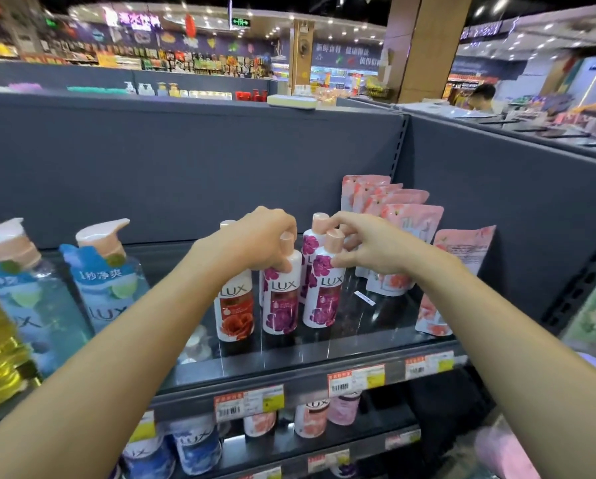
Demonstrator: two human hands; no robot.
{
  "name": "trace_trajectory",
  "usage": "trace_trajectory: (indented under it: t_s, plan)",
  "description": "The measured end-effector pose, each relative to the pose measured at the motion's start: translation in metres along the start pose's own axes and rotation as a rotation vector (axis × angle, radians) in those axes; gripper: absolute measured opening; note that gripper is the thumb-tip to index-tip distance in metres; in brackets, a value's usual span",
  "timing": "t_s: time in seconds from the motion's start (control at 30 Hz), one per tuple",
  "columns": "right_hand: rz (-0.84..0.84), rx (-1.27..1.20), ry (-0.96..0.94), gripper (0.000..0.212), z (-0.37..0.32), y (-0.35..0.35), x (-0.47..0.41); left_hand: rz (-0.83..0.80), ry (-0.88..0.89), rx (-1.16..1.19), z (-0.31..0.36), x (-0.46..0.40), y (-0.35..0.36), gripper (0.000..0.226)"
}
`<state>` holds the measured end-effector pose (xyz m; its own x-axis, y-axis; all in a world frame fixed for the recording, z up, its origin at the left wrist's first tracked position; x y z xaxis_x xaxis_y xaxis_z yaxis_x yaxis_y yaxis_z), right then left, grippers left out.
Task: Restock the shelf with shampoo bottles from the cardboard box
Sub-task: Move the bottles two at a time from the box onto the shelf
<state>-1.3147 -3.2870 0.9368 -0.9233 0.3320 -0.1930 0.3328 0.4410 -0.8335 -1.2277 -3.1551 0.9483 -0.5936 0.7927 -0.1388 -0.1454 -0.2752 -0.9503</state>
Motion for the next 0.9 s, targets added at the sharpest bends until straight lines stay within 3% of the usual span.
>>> trace_trajectory:
  t_s: [0.43, 0.63, 0.7, 0.8, 0.9]
  plan:
    - [0.01, -0.01, -0.055, 0.046, 0.001, 0.003, -0.005, -0.051, -0.04, -0.066, 0.002, 0.001, 0.0, 0.046]
    - [-0.021, -0.04, -0.023, 0.051, 0.006, 0.001, -0.004, -0.088, -0.037, -0.112, 0.008, 0.006, -0.003, 0.071]
    - [0.037, -0.046, -0.012, 0.045, 0.007, -0.013, -0.007, -0.02, -0.014, -0.086, 0.01, 0.004, -0.023, 0.063]
    - [0.23, -0.053, -0.05, 0.038, 0.005, -0.044, -0.024, 0.206, 0.011, -0.004, 0.015, -0.01, -0.068, 0.036]
    - [0.159, -0.038, 0.001, 0.031, 0.002, -0.048, -0.049, 0.243, 0.021, -0.102, 0.025, -0.039, -0.08, 0.033]
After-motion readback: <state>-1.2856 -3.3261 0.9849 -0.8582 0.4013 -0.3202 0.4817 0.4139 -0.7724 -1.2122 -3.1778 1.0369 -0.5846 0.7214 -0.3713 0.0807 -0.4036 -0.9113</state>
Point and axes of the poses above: each hand's wrist, its own x-axis away from the middle knuckle, its own y-axis out of the palm, z = x × y, the point moved 7 cm from there along -x, towards the middle knuckle, and after that the axes turned 8 degrees about z, right-handed, at the moved point
